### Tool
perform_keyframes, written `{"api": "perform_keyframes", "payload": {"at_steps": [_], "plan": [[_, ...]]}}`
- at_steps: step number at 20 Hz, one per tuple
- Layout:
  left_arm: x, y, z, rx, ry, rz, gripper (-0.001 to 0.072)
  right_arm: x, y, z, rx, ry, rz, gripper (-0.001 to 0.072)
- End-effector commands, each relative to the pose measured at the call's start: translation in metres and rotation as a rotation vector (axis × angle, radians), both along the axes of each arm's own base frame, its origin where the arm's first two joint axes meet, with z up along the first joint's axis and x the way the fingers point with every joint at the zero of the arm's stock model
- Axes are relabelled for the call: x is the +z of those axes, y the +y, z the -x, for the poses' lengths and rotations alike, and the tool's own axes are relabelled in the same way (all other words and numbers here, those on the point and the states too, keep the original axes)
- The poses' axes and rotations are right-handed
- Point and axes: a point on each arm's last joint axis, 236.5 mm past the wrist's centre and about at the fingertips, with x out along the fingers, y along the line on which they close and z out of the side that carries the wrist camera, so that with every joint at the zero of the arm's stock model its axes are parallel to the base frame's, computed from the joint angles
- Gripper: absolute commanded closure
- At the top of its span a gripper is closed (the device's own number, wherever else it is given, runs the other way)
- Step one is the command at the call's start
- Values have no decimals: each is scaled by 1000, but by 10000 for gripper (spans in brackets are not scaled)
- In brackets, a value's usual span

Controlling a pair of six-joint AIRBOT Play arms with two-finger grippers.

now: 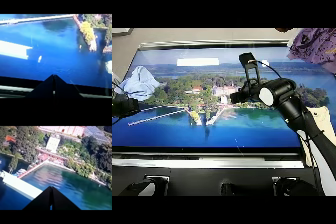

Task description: Fold the clothes and pants, and hang the long-sleeved shirts on hangers.

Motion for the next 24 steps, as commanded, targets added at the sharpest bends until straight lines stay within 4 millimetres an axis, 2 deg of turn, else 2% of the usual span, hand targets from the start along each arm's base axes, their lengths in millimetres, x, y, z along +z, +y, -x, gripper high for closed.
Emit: {"api": "perform_keyframes", "payload": {"at_steps": [1, 11, 14, 24], "plan": [[0, 0, 0, 0, 0, 0, 688, 1, 1, 0, 1, 0, -2, 680], [0, 0, 0, 0, -1, 0, 688, 1, 1, 0, 1, 0, -2, 680], [0, 4, 0, -128, -11, -70, 688, 1, 1, 0, 1, 0, -2, 680], [0, 3, 0, -129, -11, -70, 688, 1, 1, 0, 1, 0, -2, 680]]}}
